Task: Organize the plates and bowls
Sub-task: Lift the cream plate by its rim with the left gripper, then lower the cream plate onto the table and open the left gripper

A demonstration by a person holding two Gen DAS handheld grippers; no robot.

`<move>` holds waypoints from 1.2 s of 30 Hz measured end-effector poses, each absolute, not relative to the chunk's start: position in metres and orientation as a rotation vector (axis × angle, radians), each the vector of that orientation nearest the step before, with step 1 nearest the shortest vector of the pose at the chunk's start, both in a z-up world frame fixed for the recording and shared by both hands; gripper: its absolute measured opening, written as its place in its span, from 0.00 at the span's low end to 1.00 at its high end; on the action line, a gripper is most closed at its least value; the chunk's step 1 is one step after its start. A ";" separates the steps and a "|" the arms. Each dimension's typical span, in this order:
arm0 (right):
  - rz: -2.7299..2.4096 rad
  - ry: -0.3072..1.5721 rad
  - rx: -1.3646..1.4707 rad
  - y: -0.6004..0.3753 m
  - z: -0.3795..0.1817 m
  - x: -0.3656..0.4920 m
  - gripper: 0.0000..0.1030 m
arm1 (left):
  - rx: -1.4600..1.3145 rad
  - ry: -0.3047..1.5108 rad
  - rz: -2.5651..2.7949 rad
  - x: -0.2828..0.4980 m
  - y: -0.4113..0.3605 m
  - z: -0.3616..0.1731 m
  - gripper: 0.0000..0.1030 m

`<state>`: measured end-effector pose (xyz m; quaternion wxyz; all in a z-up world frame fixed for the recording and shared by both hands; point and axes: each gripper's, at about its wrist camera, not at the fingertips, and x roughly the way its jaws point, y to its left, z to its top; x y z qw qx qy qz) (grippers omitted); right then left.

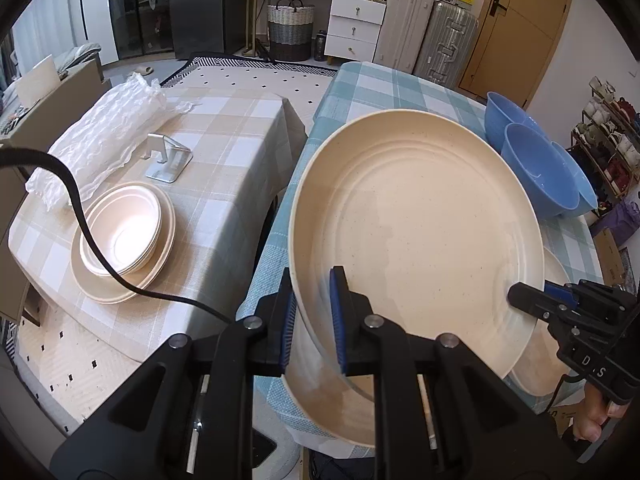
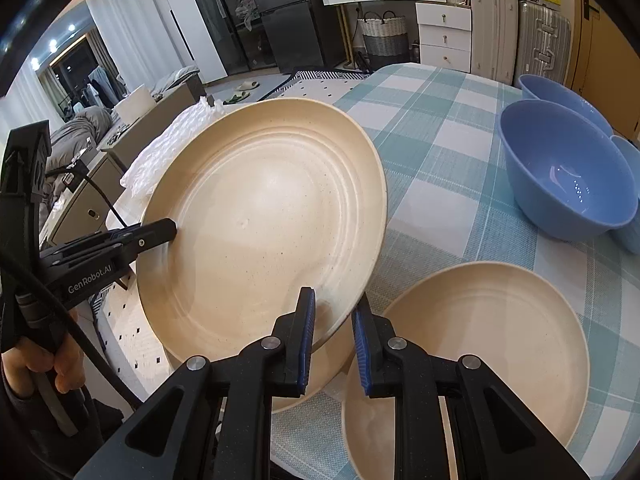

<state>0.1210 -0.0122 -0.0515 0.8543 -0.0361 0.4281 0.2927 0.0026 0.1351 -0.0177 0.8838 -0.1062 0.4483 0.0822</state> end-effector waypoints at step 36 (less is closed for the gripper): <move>0.585 0.924 -0.161 -0.005 -0.080 0.108 0.21 | -0.244 0.997 0.202 -0.025 0.149 -0.063 0.13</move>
